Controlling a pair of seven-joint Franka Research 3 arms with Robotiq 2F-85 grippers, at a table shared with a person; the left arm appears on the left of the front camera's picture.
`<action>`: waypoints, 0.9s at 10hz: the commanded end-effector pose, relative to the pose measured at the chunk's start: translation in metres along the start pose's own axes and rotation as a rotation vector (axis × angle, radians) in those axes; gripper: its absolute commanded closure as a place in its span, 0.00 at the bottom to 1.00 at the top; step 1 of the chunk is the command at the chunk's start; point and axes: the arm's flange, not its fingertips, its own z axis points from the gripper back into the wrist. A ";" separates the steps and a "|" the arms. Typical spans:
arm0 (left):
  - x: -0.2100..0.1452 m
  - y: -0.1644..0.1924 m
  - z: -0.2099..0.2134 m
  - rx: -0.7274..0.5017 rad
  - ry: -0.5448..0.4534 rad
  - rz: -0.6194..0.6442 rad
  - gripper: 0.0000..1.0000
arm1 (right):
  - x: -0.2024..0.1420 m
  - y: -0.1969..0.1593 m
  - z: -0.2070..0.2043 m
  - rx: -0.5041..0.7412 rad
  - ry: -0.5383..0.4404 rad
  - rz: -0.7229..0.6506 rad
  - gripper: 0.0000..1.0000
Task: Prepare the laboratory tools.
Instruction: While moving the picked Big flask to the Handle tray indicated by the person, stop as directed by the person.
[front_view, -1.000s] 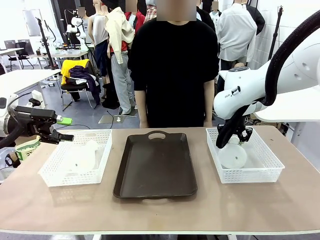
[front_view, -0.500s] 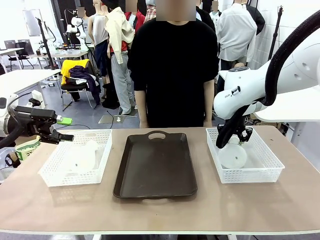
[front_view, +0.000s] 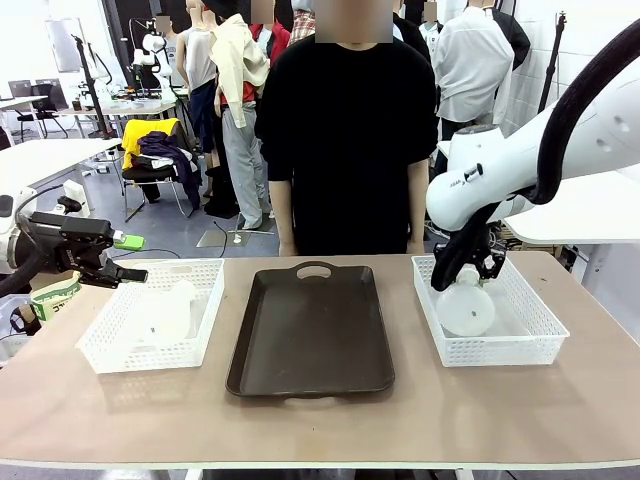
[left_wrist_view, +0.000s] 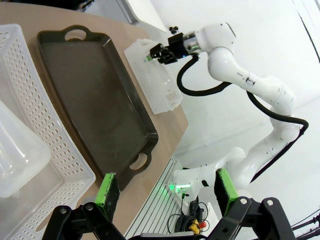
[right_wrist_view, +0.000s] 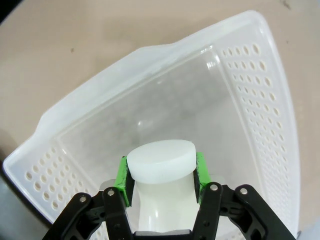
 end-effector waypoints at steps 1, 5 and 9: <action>0.000 -0.001 0.002 -0.008 -0.006 -0.004 0.00 | -0.017 -0.021 0.030 0.037 0.021 0.024 1.00; 0.000 -0.001 0.002 -0.008 -0.006 -0.004 0.00 | -0.037 -0.064 0.094 0.137 -0.013 0.039 1.00; 0.000 -0.001 0.002 -0.008 -0.006 -0.004 0.00 | -0.075 -0.085 0.141 0.230 -0.124 0.154 1.00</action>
